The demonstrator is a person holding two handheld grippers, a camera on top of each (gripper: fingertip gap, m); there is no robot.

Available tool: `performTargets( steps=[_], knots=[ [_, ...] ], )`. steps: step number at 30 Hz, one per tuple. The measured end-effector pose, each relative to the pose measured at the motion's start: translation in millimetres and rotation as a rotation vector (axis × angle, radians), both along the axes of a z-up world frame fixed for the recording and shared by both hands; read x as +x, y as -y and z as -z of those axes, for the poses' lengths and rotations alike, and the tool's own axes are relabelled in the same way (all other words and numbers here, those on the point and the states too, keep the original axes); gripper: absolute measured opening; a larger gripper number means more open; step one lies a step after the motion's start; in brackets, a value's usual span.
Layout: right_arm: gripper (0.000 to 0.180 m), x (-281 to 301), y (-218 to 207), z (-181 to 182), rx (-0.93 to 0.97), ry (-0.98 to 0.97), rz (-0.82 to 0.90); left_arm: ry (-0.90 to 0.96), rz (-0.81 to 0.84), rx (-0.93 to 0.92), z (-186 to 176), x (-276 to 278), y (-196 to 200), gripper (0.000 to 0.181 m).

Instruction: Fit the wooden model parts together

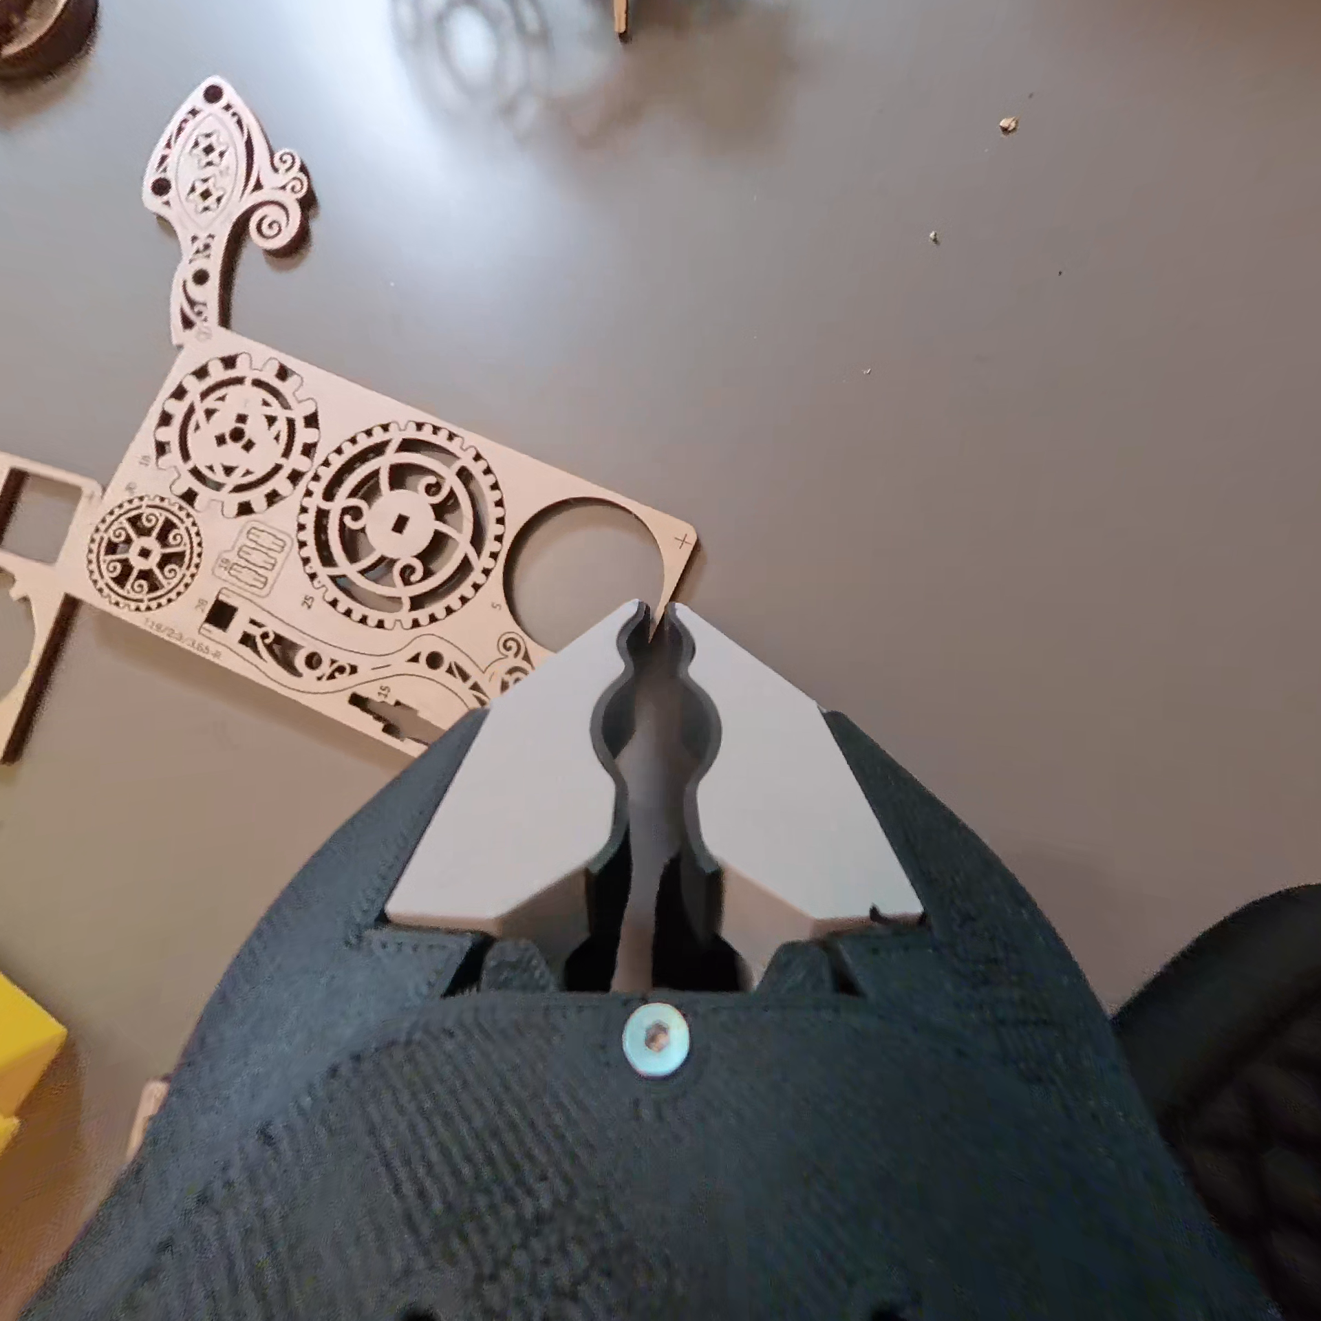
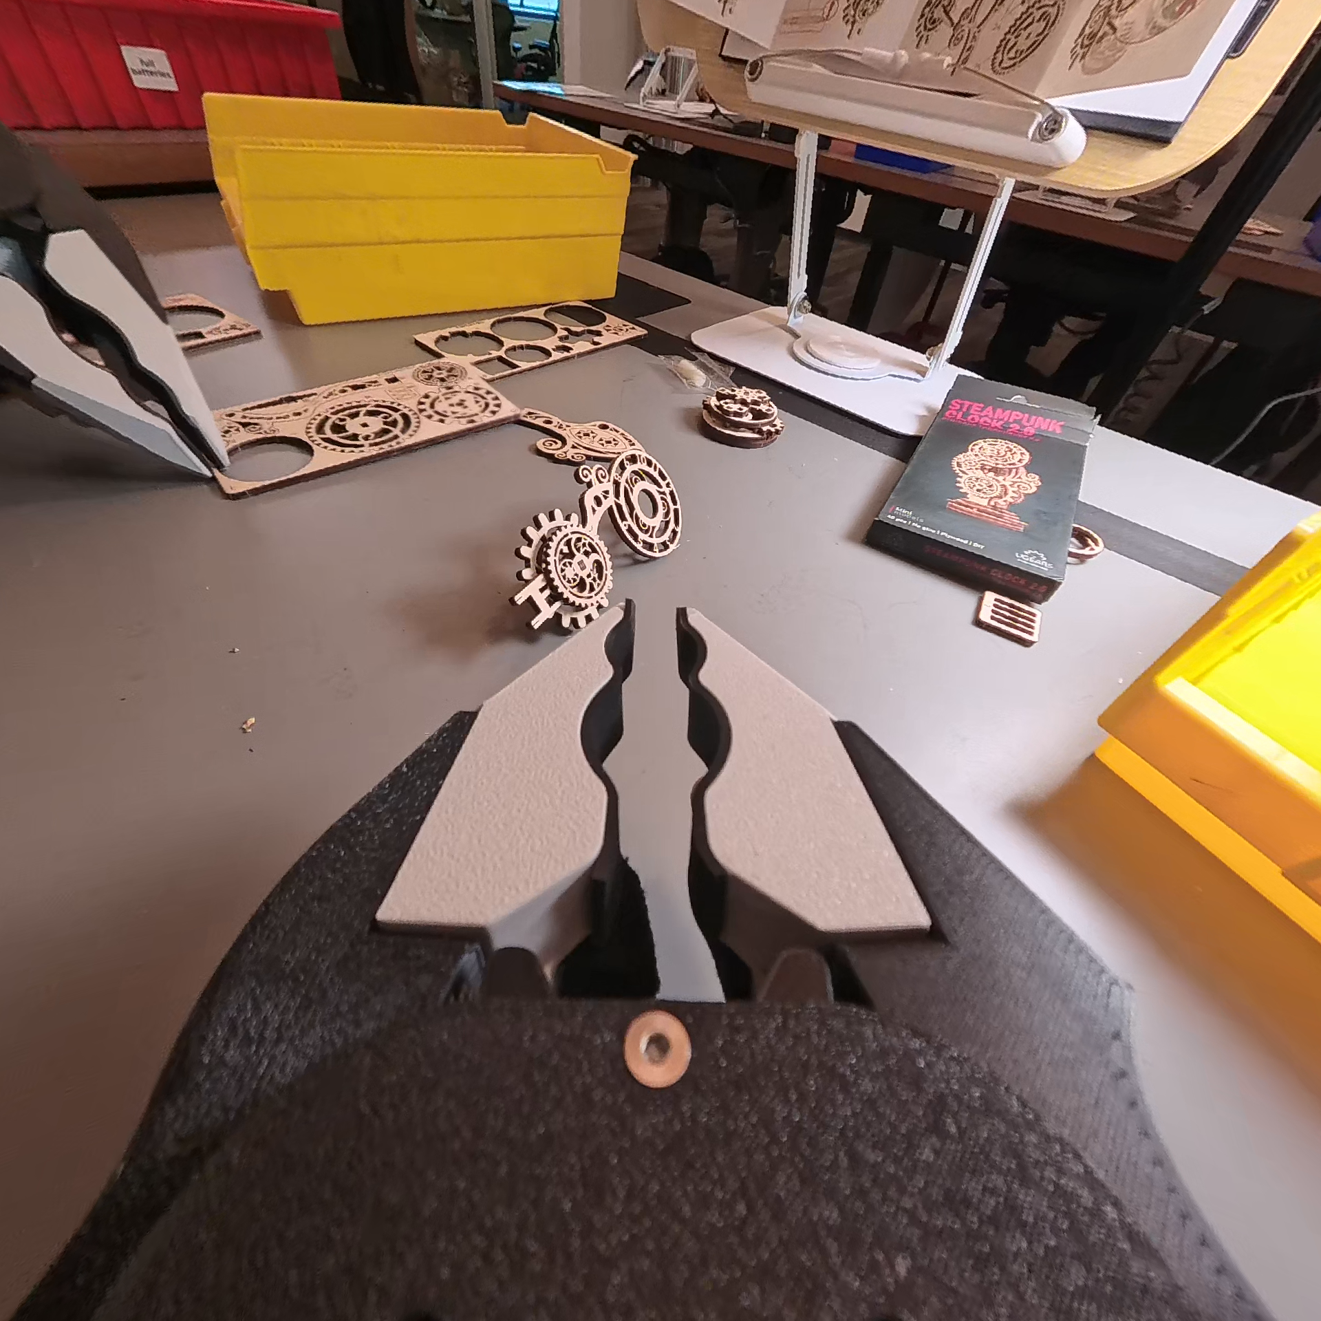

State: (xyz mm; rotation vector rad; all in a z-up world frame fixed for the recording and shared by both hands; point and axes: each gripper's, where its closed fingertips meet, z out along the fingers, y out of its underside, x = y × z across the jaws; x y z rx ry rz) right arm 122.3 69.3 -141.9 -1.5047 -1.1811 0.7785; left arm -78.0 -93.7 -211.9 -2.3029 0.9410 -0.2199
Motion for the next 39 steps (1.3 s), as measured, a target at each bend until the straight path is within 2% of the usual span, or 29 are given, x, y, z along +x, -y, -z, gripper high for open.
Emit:
performTargets(
  steps=[6, 9, 18, 30, 36, 39],
  knots=[
    [0.009, 0.6, 1.0, -3.6, 0.012, -0.011, -0.006, -0.048, -0.186, 0.037, -1.4, 7.3, 10.1, 0.0],
    [0.009, -0.8, 1.2, -2.6, 0.001, -0.012, -0.01, -0.1, -0.229, 0.047, -0.4, 20.9, 19.9, 0.0],
    [0.009, -4.8, 5.7, 1.1, 0.025, 0.017, -0.017, -0.037, -0.183, 0.058, -1.0, 29.4, 31.5, 0.0],
    [0.009, -8.6, 3.9, 4.3, 0.026, 0.025, -0.008, -0.082, -0.12, 0.09, -1.5, 13.5, 52.7, 0.001],
    [0.009, -7.7, 2.0, 2.2, 0.019, 0.01, 0.001, -0.093, -0.175, 0.091, -2.8, -20.4, 61.1, 0.003],
    [0.009, -6.6, 1.6, 1.0, 0.022, 0.005, 0.003, 0.035, -0.229, 0.146, -20.4, -25.9, 57.3, 0.013]
  ],
)
